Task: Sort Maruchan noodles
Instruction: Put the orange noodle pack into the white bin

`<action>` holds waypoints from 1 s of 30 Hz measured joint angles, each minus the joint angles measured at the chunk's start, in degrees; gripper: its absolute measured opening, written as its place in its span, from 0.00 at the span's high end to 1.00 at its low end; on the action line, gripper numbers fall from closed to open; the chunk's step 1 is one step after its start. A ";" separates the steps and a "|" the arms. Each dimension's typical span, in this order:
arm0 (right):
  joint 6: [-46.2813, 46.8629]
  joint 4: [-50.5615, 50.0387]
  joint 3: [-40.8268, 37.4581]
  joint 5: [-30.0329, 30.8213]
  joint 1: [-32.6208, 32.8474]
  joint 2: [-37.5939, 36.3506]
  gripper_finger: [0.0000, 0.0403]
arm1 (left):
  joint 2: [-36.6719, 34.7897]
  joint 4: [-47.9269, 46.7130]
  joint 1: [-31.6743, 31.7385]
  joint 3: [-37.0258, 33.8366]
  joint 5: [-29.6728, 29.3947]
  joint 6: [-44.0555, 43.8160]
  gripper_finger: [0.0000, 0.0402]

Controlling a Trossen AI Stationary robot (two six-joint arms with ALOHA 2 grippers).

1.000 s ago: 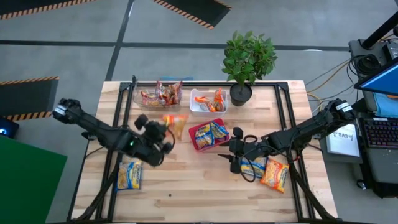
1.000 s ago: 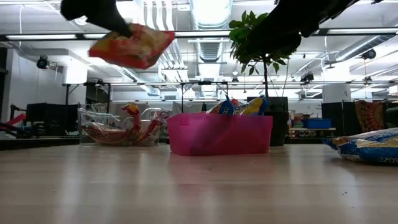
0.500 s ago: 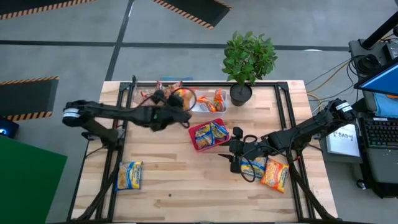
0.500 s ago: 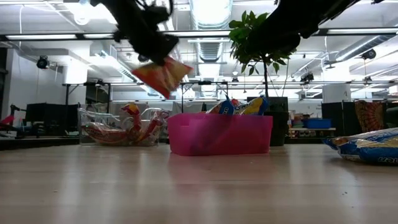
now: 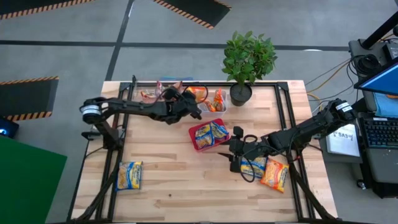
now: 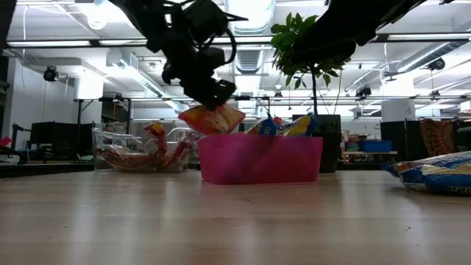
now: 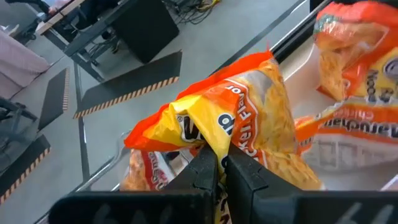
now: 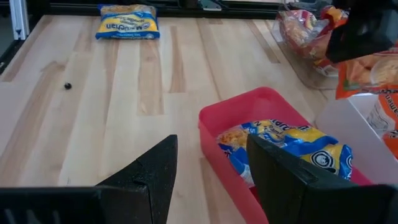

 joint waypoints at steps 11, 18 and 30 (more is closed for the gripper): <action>1.20 0.11 0.00 0.33 -0.02 0.00 0.55 | 7.09 -5.17 1.92 11.44 -0.26 2.83 1.00; 1.02 0.11 0.00 0.33 0.00 0.00 0.55 | 11.70 -11.20 1.43 14.49 1.51 -0.10 1.00; 1.19 0.24 0.01 0.40 0.00 0.00 0.55 | 14.28 -15.15 1.61 19.72 1.60 -1.32 0.75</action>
